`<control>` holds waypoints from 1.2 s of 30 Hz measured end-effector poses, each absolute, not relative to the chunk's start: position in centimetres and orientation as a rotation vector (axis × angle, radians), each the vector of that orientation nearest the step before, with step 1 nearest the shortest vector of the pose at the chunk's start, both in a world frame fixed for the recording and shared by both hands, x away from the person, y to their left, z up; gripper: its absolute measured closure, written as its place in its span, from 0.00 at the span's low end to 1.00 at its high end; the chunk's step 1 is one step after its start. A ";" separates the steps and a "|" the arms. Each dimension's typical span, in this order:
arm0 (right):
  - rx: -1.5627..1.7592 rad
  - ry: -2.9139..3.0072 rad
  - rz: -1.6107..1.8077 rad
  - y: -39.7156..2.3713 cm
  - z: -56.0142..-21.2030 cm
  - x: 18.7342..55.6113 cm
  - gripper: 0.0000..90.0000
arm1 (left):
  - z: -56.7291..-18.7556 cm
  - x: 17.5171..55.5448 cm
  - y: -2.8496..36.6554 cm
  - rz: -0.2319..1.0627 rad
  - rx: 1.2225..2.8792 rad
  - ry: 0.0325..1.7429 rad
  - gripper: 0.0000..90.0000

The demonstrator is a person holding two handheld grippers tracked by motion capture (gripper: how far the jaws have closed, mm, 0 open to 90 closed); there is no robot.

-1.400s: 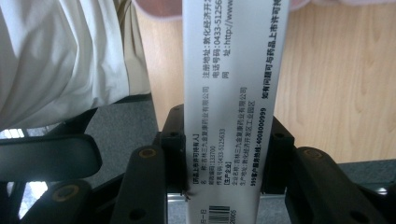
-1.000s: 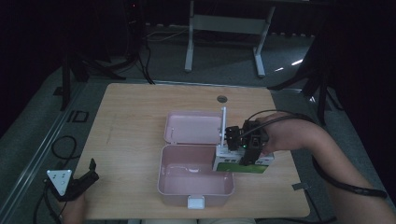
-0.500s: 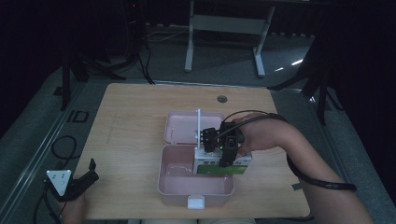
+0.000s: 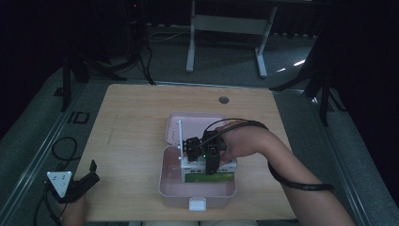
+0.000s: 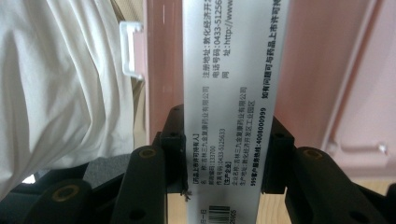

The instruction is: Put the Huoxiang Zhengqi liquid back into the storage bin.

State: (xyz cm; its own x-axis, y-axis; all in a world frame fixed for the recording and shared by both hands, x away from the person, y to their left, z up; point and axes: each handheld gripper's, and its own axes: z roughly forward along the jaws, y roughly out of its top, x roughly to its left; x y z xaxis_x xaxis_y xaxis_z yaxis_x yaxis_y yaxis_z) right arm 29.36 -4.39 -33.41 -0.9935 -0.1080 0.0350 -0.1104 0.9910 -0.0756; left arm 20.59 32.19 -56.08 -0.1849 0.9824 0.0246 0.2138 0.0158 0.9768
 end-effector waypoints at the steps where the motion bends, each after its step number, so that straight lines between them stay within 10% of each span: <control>1: 0.173 -3.103 0.119 -4.3 -33.6 29.3 0.68 | -56.1 20.6 32.2 1.241 1.277 1.509 0.02; 36: 0.156 -3.036 0.145 -4.9 -44.9 29.3 0.68 | -56.1 20.7 32.1 1.241 1.291 1.506 0.02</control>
State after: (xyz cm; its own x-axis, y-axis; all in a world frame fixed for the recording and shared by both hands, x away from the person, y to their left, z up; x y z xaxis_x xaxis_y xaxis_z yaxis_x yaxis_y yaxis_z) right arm 29.28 -4.91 -44.89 -0.9900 -0.0974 0.1024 -0.1067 0.9902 -0.0900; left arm 20.68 32.10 -56.10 -0.1794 0.9832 0.0340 0.2207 0.0066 0.9753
